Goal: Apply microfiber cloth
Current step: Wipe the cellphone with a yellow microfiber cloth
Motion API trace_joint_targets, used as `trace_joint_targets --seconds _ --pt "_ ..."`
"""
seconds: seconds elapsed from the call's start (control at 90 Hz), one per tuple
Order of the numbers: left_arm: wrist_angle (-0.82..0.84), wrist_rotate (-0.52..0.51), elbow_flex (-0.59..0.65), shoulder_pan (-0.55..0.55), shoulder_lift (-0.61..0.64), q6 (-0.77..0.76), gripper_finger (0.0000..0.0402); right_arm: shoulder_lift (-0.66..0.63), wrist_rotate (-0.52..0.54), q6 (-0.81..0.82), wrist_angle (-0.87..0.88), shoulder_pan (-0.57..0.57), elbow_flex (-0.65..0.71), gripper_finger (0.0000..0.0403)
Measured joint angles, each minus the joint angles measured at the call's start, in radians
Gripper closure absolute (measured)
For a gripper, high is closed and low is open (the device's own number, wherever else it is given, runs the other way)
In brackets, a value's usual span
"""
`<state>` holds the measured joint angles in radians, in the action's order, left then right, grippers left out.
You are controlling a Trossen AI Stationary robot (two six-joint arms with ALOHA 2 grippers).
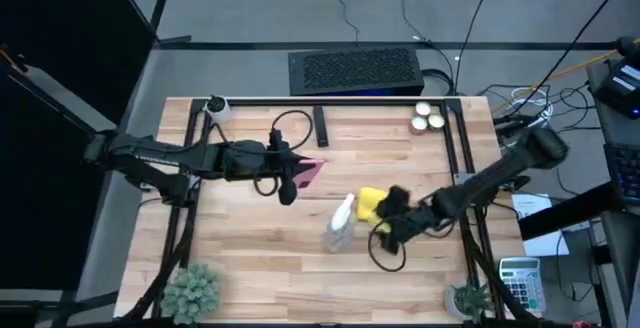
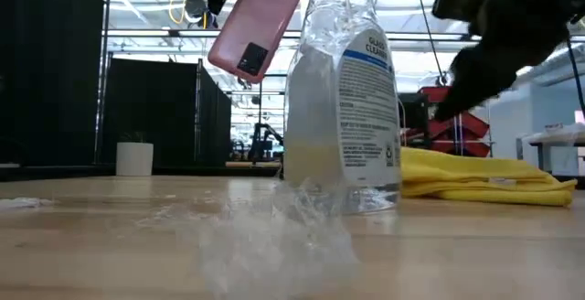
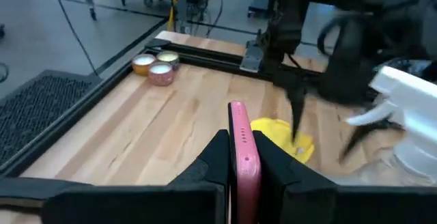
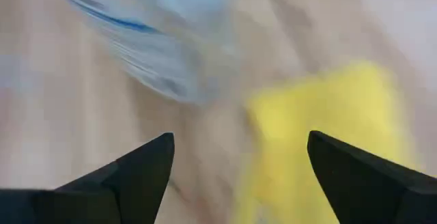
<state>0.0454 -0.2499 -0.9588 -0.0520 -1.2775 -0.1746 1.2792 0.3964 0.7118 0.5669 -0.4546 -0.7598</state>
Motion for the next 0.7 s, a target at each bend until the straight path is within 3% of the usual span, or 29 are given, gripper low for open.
trace_joint_targets --seconds 0.122,0.456,0.567,0.7 --pt "-0.019 -0.003 0.001 0.001 -0.054 -0.001 0.0388 -0.036 -0.007 0.032 0.098 0.039 0.027 0.0085" --pt "-0.074 -0.003 0.001 0.004 -0.117 0.0 0.0388 0.122 -0.013 0.033 -0.169 0.157 0.195 0.0098" --pt "-0.084 -0.002 0.001 0.006 -0.118 0.0 0.0388 0.161 -0.032 0.015 -0.2 0.184 0.193 0.0161" --pt "-0.121 -0.002 0.001 0.006 -0.118 0.0 0.0388 0.164 -0.07 -0.025 -0.209 0.205 0.192 0.0306"
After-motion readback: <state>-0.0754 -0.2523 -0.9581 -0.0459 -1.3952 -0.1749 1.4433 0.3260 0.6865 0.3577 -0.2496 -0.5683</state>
